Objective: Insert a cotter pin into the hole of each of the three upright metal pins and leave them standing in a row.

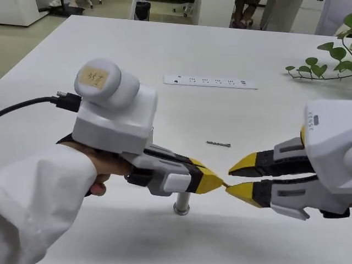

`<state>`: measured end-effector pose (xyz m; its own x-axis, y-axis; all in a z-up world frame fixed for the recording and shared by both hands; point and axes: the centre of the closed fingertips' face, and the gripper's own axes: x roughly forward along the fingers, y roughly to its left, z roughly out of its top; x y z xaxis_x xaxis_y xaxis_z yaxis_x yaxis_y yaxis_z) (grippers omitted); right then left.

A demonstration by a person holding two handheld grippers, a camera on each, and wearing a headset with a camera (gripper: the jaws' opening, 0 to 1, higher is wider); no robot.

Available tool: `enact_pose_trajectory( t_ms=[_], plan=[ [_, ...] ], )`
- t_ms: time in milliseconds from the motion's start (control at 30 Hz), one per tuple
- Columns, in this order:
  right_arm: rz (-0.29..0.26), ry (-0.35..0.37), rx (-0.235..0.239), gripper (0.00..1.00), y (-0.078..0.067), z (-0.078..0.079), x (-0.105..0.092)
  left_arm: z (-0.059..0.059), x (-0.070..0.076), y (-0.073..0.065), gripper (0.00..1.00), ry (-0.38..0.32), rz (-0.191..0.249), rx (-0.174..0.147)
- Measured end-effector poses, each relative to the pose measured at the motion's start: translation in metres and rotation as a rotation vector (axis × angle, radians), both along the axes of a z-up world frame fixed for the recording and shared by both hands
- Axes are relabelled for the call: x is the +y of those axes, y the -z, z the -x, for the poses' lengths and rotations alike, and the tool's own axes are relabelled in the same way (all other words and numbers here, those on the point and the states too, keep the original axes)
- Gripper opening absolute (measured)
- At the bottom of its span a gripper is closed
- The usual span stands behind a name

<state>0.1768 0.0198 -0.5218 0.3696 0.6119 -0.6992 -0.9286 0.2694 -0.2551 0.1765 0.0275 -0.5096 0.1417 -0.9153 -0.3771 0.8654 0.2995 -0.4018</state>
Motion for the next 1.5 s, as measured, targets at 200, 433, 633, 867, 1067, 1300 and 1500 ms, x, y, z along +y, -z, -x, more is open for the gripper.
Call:
enact_pose_trajectory(
  t_ms=[200, 433, 633, 867, 1067, 1300, 1500],
  plan=[
    [-0.05, 0.003, 0.103, 0.12, 0.008, 0.005, -0.002, 0.0, 0.001, -0.008, 0.0, 0.051, 0.009, -0.139],
    [-0.127, -0.005, 0.172, 0.11, 0.005, 0.009, 0.002, 0.008, -0.001, -0.013, 0.0, 0.145, 0.019, -0.288],
    [-0.159, -0.023, 0.222, 0.09, 0.005, 0.014, 0.005, 0.012, -0.002, -0.013, 0.0, 0.187, 0.007, -0.348],
    [-0.162, -0.044, 0.24, 0.06, 0.008, 0.018, 0.007, 0.016, -0.004, -0.011, 0.0, 0.22, 0.0, -0.37],
    [-0.161, -0.054, 0.241, 0.0, 0.011, 0.021, 0.009, 0.02, -0.005, -0.01, 0.0, 0.24, 0.012, -0.382],
    [-0.136, -0.105, 0.257, 0.0, 0.011, 0.027, 0.006, 0.025, -0.003, -0.007, 0.0, 0.272, -0.009, -0.413],
    [-0.103, -0.144, 0.26, 0.0, 0.01, 0.03, 0.006, 0.027, -0.002, -0.004, 0.0, 0.285, -0.024, -0.414]
  ],
)
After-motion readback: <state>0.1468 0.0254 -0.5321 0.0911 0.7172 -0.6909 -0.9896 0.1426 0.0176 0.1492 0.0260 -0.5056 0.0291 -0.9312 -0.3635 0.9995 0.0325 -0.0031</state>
